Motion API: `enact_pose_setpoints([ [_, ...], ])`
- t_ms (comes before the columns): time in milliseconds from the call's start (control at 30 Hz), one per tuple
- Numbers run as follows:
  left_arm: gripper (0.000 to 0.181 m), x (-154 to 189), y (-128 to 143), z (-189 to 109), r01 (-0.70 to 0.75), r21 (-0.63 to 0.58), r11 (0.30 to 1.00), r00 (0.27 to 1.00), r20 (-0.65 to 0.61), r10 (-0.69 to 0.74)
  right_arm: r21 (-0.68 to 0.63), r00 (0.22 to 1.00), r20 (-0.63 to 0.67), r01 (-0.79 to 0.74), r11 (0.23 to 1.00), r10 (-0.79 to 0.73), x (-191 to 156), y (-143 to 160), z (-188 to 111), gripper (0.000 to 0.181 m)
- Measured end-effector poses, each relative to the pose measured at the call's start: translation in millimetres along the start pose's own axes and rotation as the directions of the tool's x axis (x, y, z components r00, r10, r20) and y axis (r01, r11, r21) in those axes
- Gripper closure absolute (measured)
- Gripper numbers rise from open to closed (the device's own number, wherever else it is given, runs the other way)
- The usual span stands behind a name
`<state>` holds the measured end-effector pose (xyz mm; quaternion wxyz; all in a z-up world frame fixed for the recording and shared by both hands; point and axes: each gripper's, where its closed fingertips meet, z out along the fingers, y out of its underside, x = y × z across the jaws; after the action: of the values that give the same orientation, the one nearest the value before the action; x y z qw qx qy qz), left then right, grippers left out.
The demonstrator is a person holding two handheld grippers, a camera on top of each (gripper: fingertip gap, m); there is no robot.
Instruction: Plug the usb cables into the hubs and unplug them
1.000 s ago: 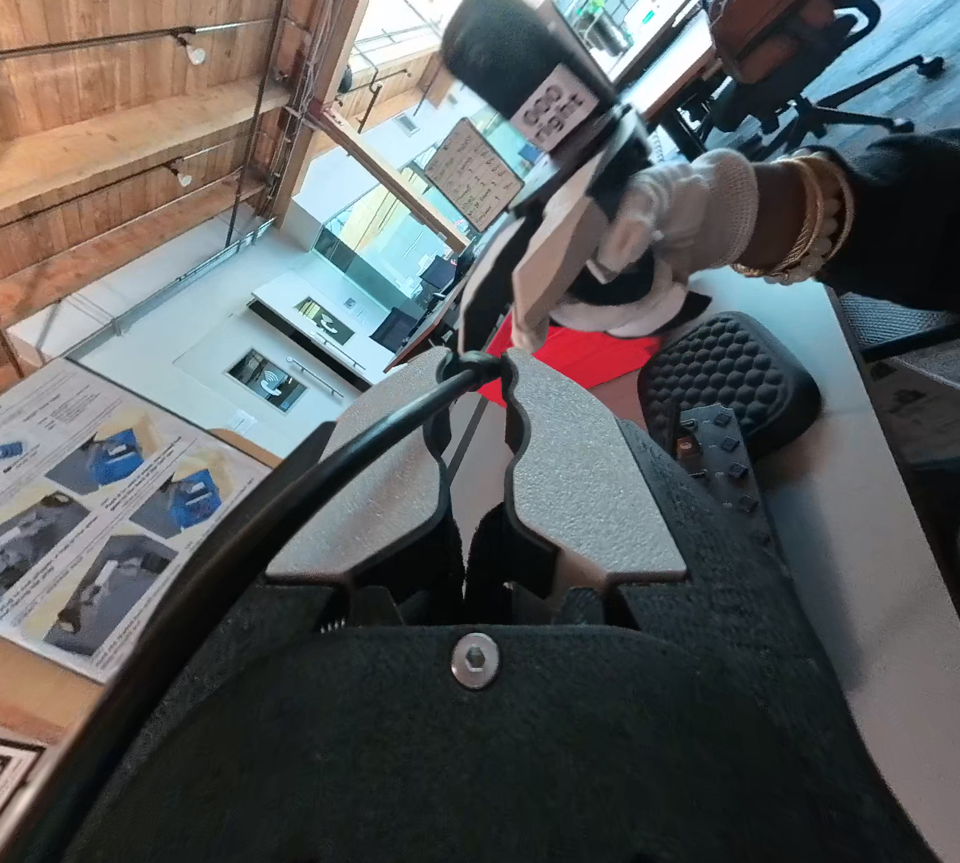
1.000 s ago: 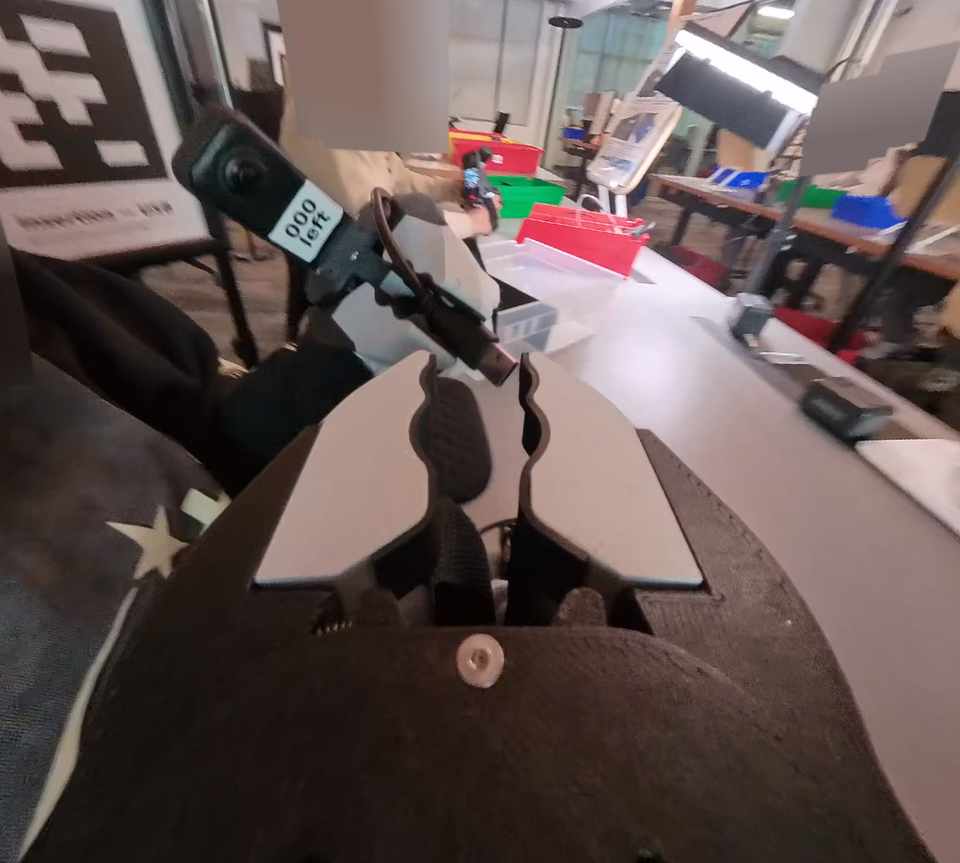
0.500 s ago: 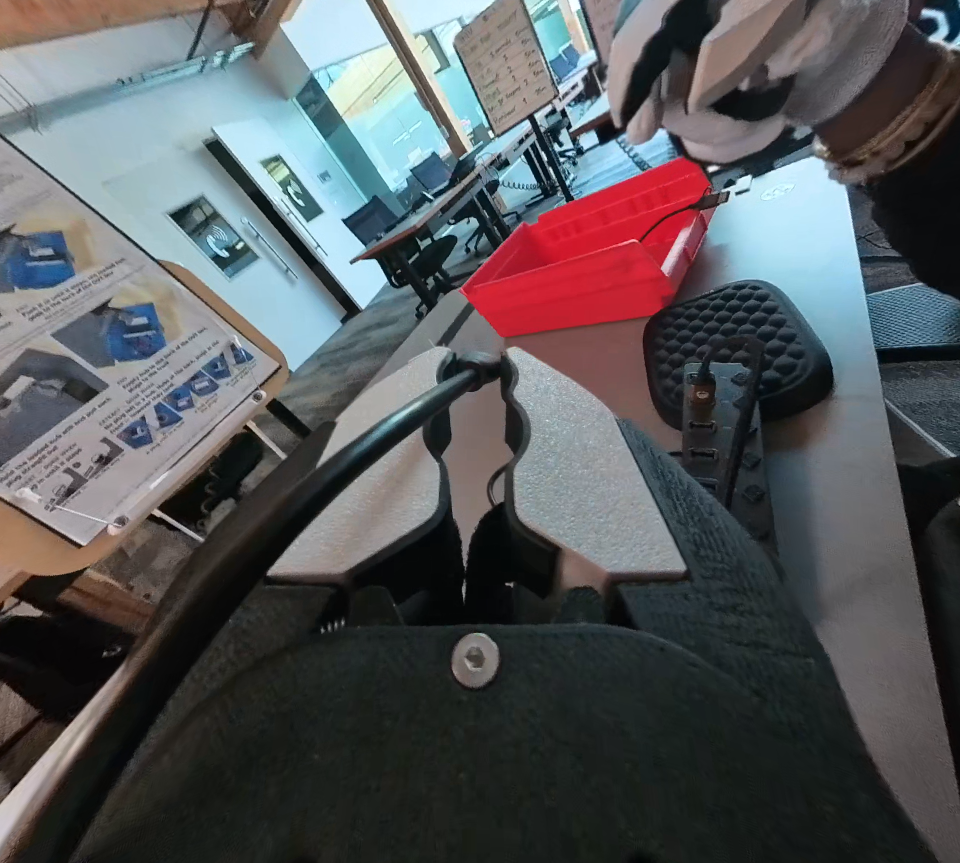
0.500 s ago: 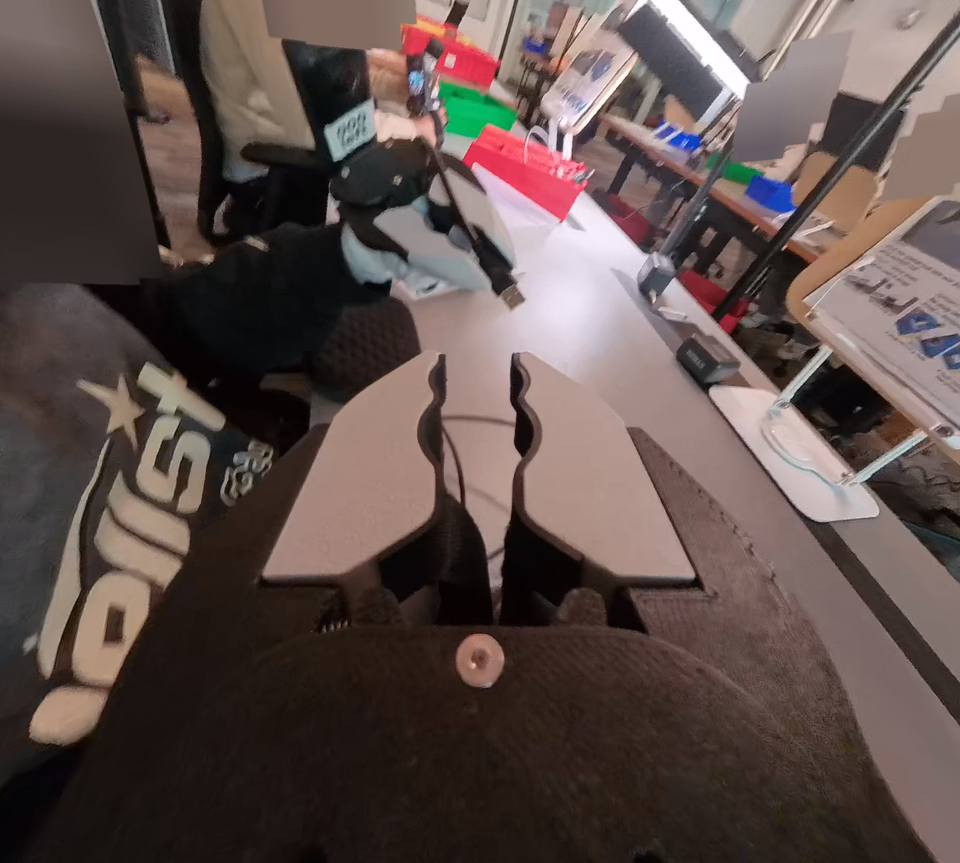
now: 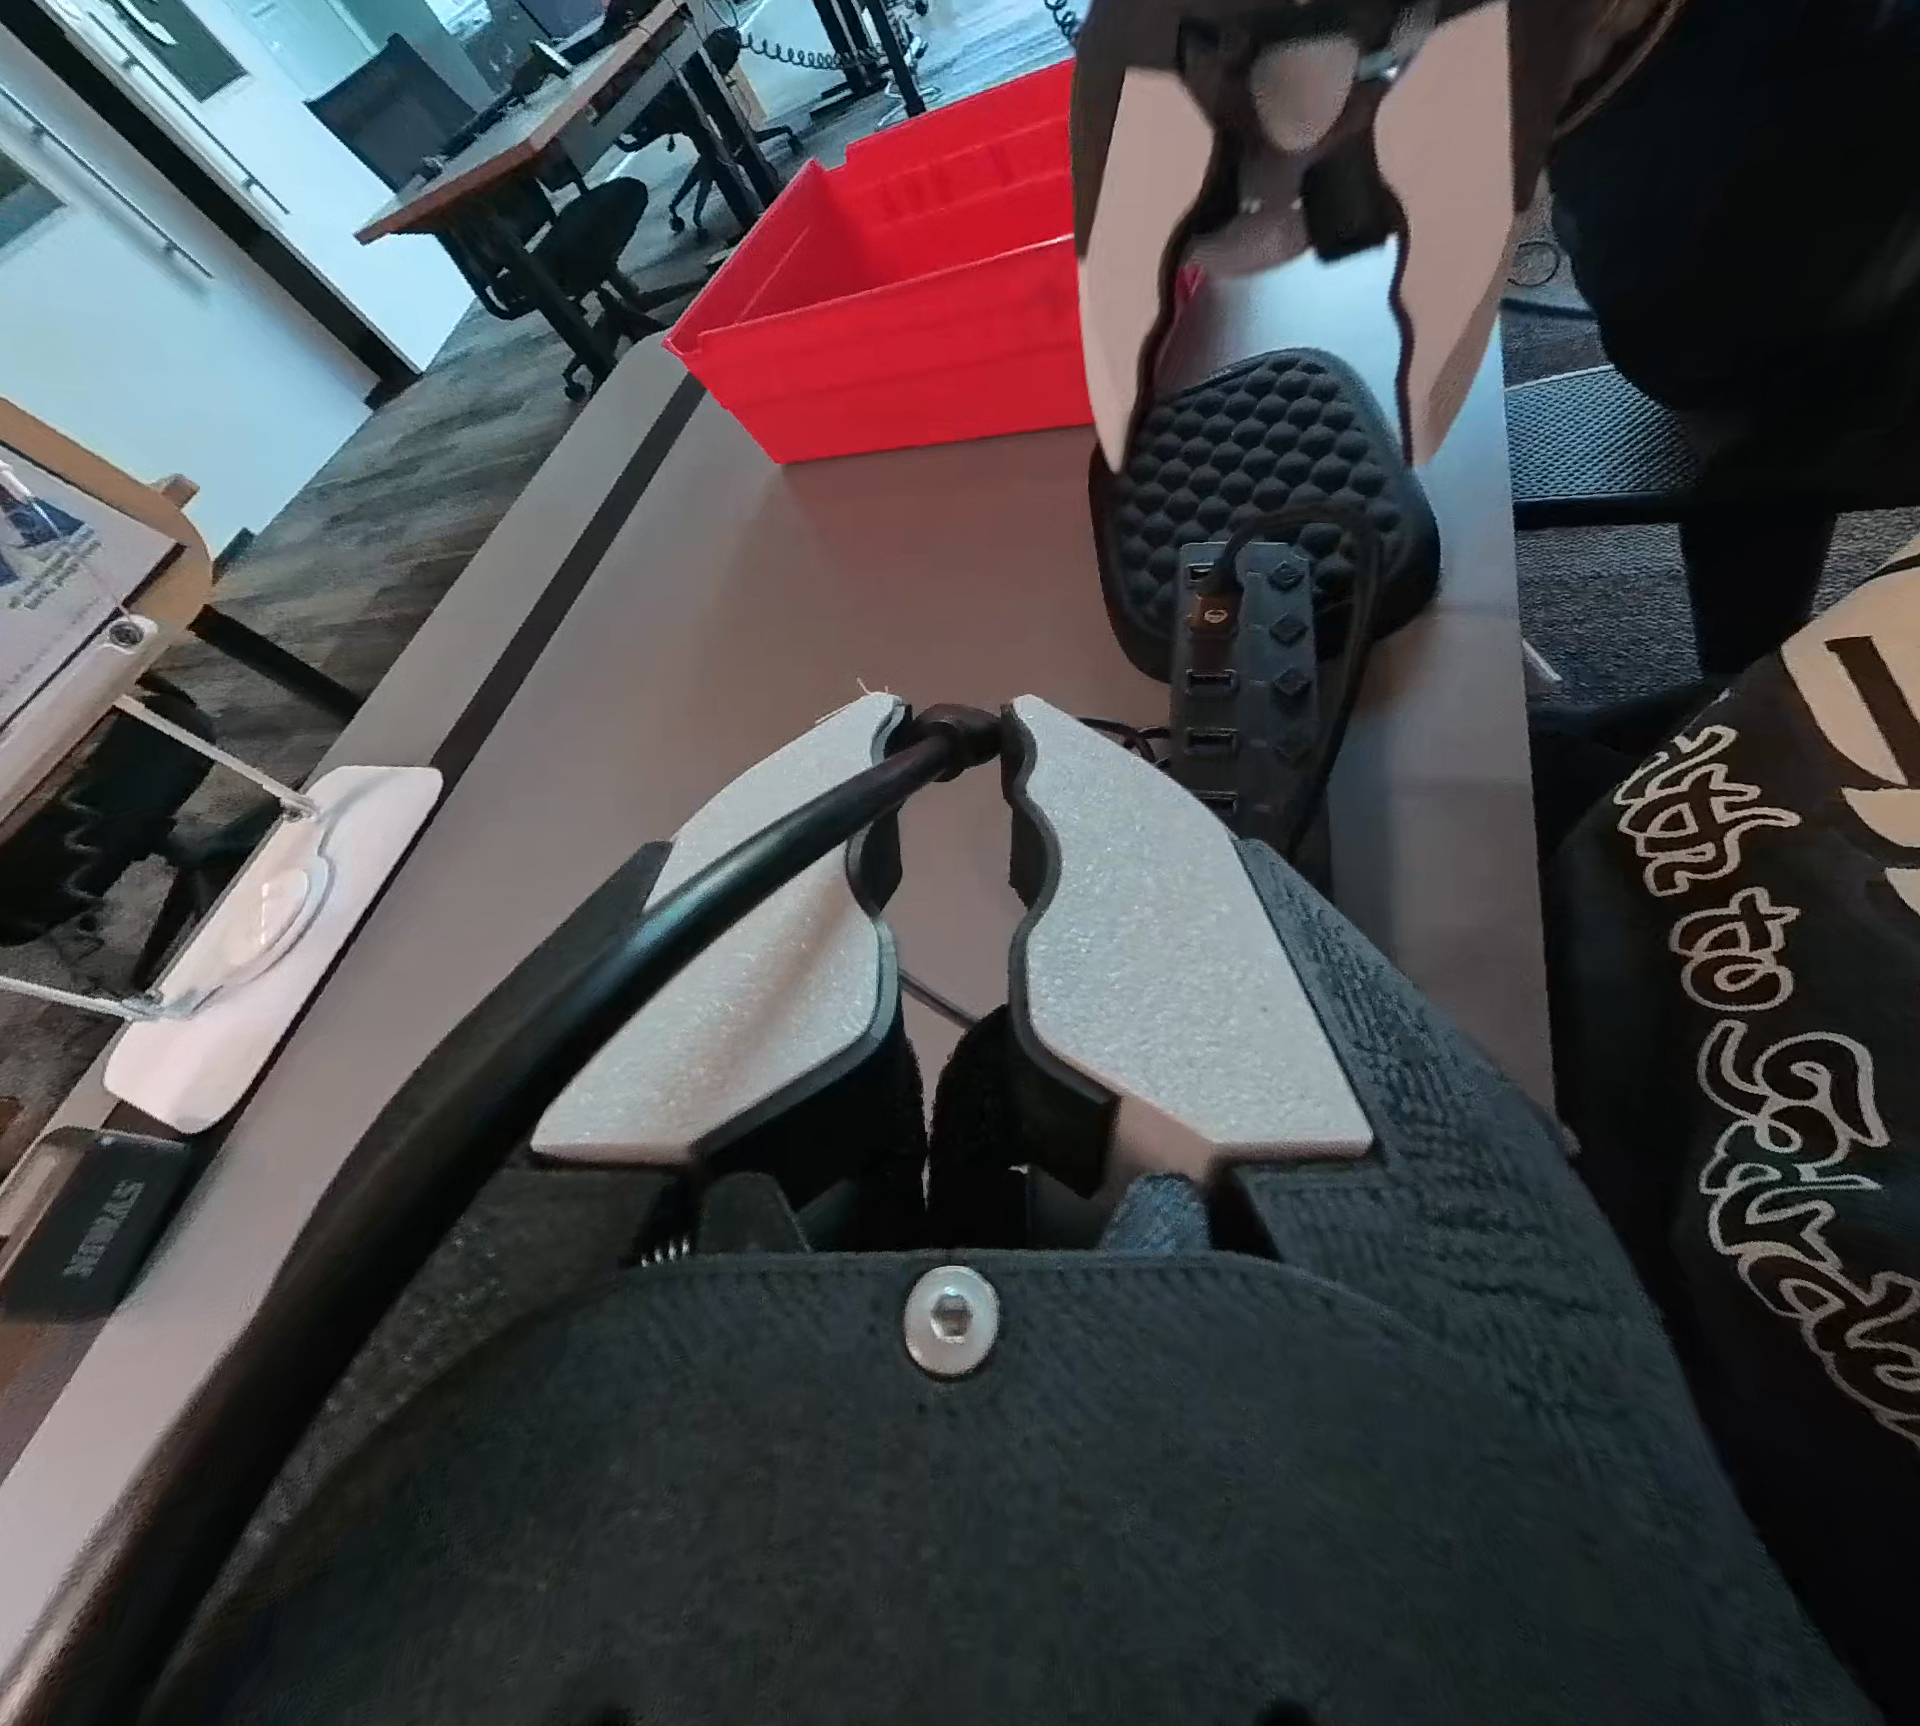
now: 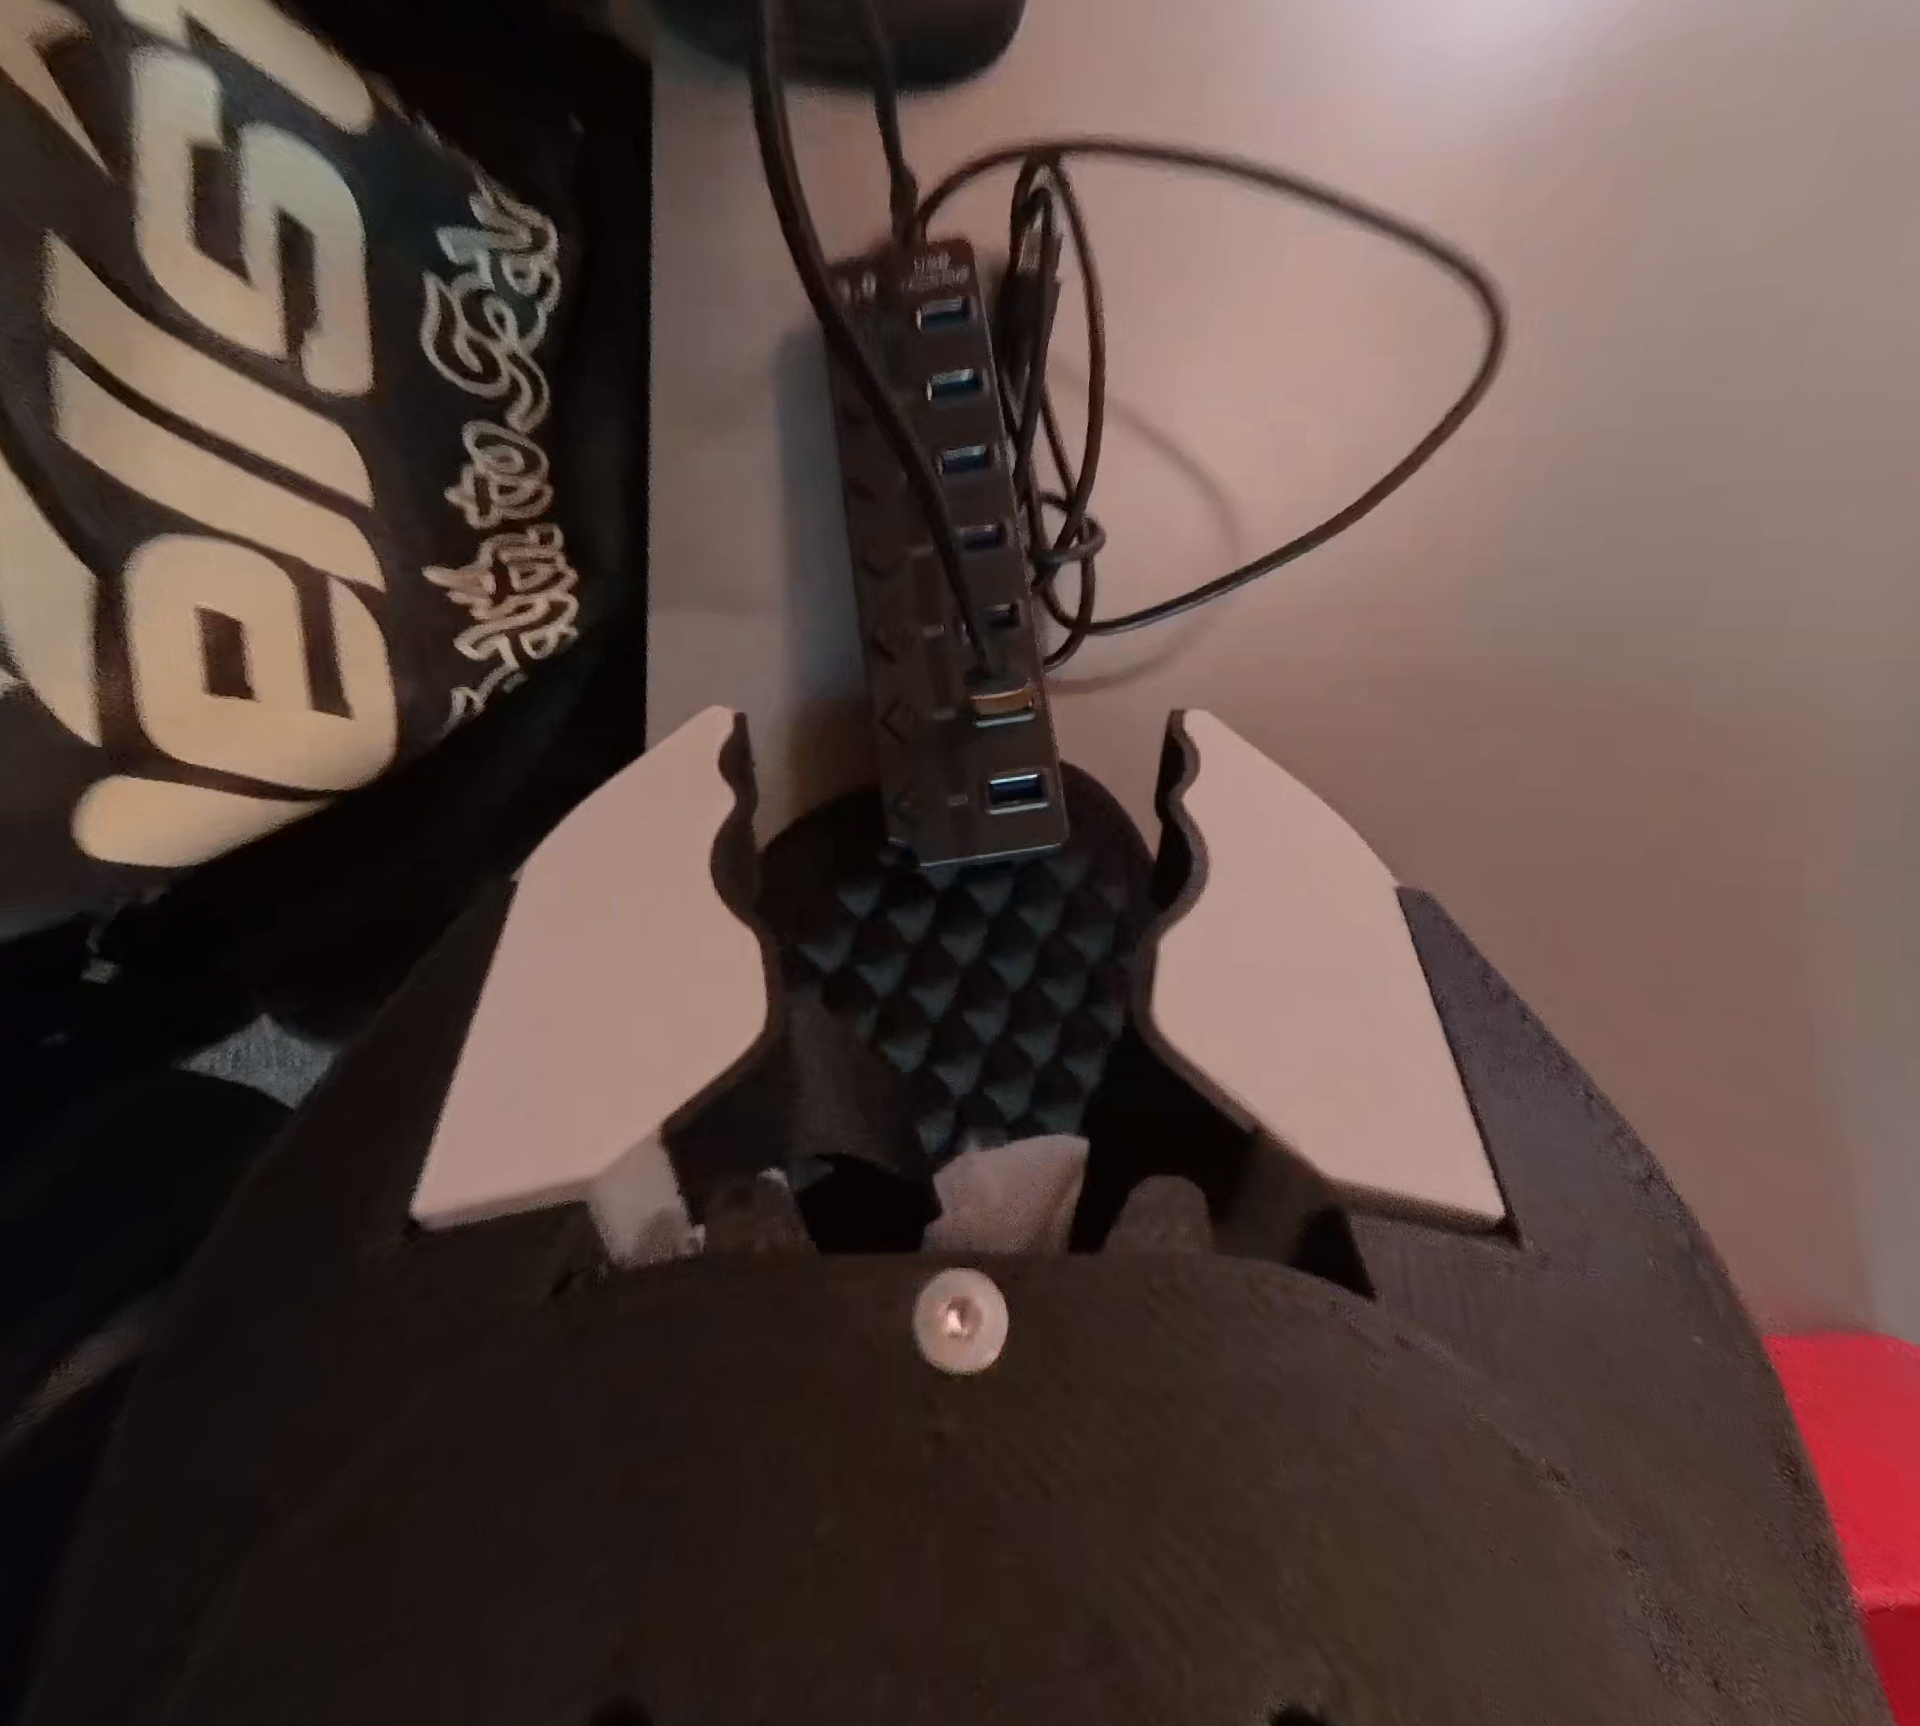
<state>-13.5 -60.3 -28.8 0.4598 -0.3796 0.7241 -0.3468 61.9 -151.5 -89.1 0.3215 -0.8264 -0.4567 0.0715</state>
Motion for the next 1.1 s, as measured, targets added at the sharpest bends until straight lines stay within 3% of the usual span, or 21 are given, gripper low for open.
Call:
enact_pose_setpoints([
  [100, 0.166, -1, 2, 2, 0.002, -0.014, 1.000, 1.000, 0.011, -0.002, 0.022, 0.994, 0.054, 0.093, 0.995, -0.094, 6, 2, 29, 0.111],
  [233, 0.166, -2, 4, 2, 0.002, -0.024, 1.000, 1.000, 0.022, -0.002, 0.006, 0.984, 0.160, 0.078, 0.997, -0.078, 4, 9, 58, 0.114],
  [533, 0.166, -3, -4, -1, 0.000, 0.010, 1.000, 0.998, 0.056, -0.001, -0.219, 0.997, 0.035, 0.069, 0.973, -0.063, 5, 49, 77, 0.108],
  [633, 0.166, -2, -8, 0, -0.012, 0.031, 0.999, 0.998, 0.065, 0.010, -0.184, 0.994, 0.109, 0.021, 0.983, -0.001, 1, 48, 83, 0.109],
  [667, 0.166, -3, -9, 1, -0.014, 0.036, 0.999, 0.998, 0.067, 0.011, -0.160, 0.989, 0.146, 0.043, 0.986, -0.019, -3, 46, 84, 0.117],
  [800, 0.166, -2, 0, 8, 0.002, 0.030, 1.000, 0.999, 0.043, -0.003, -0.081, 0.982, 0.182, 0.058, 0.995, -0.042, 0, 39, 87, 0.118],
  [1100, 0.166, 8, 16, 30, -0.021, 0.006, 1.000, 1.000, -0.014, 0.021, 0.037, 0.993, 0.053, 0.105, 0.994, -0.107, 14, 14, 62, 0.120],
])
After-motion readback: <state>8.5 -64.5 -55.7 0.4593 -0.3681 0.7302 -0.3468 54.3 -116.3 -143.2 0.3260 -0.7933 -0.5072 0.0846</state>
